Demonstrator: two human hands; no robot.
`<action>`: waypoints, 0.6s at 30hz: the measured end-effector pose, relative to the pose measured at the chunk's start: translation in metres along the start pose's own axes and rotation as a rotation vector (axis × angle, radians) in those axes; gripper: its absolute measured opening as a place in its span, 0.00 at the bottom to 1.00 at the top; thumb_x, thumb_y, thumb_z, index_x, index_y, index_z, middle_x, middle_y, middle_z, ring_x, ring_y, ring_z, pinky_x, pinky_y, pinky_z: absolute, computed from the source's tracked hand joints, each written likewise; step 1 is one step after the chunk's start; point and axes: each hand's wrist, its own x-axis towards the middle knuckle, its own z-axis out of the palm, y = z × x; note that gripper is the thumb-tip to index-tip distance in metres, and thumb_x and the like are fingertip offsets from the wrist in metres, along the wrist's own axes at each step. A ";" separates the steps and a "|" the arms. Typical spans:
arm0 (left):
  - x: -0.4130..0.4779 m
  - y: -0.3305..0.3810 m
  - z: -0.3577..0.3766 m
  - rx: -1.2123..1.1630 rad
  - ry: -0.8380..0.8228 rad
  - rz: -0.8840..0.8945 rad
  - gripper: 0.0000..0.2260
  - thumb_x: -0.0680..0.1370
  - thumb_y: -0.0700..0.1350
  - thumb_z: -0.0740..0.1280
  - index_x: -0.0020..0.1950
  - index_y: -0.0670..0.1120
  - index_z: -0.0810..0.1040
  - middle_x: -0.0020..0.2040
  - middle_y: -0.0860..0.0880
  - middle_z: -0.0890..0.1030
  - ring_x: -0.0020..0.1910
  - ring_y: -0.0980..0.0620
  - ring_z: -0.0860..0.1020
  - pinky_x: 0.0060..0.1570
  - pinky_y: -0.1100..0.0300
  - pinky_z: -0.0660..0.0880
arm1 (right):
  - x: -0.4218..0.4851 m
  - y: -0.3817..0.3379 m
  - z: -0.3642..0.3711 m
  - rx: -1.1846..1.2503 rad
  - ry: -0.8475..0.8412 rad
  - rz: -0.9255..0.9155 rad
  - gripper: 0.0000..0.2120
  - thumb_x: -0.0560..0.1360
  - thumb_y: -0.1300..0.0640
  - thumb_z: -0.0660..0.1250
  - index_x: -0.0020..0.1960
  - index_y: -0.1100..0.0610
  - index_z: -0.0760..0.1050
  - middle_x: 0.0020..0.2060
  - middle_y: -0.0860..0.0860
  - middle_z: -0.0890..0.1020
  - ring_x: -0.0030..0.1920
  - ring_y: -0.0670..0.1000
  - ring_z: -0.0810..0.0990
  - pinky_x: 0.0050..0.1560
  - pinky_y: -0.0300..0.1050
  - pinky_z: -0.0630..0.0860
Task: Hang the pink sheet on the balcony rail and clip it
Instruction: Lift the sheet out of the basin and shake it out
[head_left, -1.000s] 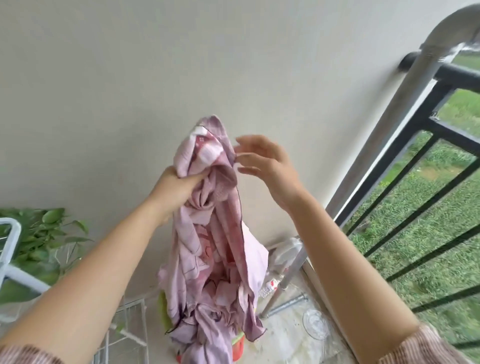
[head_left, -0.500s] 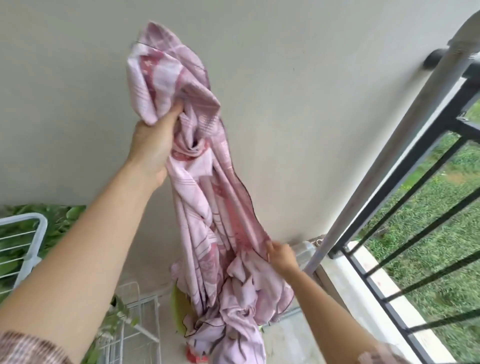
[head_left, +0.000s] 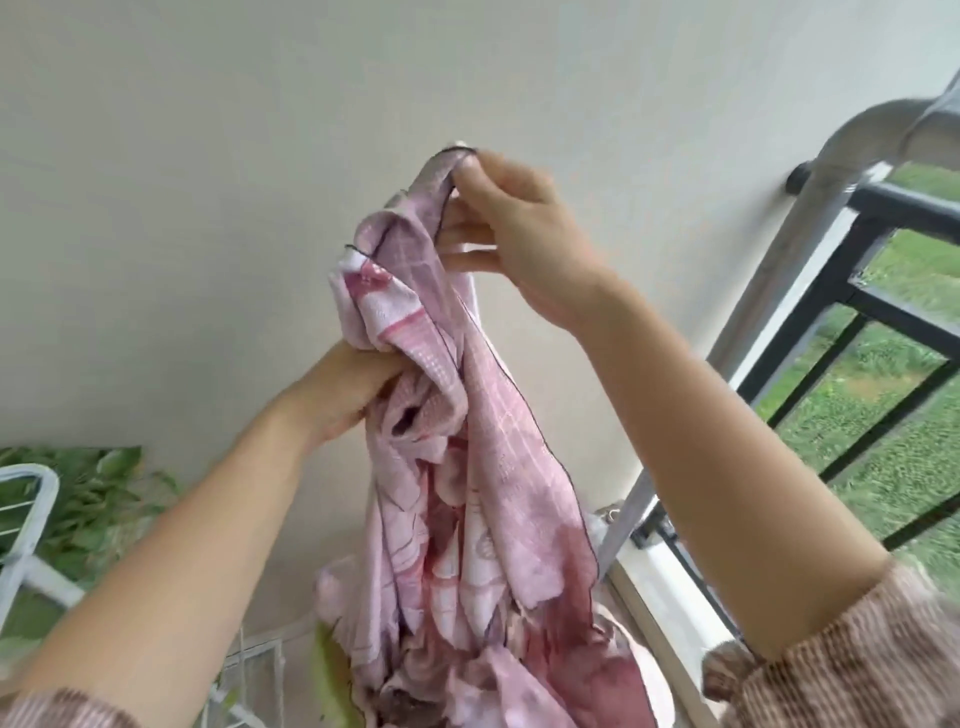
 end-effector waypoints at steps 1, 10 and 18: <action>-0.002 0.001 0.004 -0.017 -0.067 0.002 0.07 0.66 0.37 0.69 0.30 0.48 0.81 0.30 0.54 0.83 0.31 0.61 0.80 0.34 0.67 0.76 | 0.001 0.007 0.003 0.003 -0.049 0.006 0.09 0.82 0.57 0.56 0.48 0.60 0.71 0.42 0.59 0.68 0.42 0.56 0.66 0.37 0.43 0.71; 0.009 0.014 -0.021 -0.300 0.098 0.123 0.08 0.65 0.38 0.74 0.38 0.45 0.76 0.30 0.52 0.81 0.29 0.57 0.79 0.32 0.65 0.76 | -0.099 0.176 -0.027 -0.125 -0.079 0.498 0.34 0.57 0.64 0.66 0.63 0.55 0.72 0.59 0.54 0.77 0.60 0.52 0.74 0.55 0.40 0.75; 0.011 0.025 -0.054 -0.483 0.050 0.154 0.07 0.66 0.46 0.71 0.32 0.49 0.74 0.26 0.55 0.76 0.24 0.60 0.75 0.27 0.69 0.73 | -0.165 0.294 -0.038 -0.880 -0.344 0.848 0.06 0.76 0.54 0.64 0.41 0.54 0.73 0.36 0.48 0.75 0.44 0.52 0.76 0.45 0.46 0.72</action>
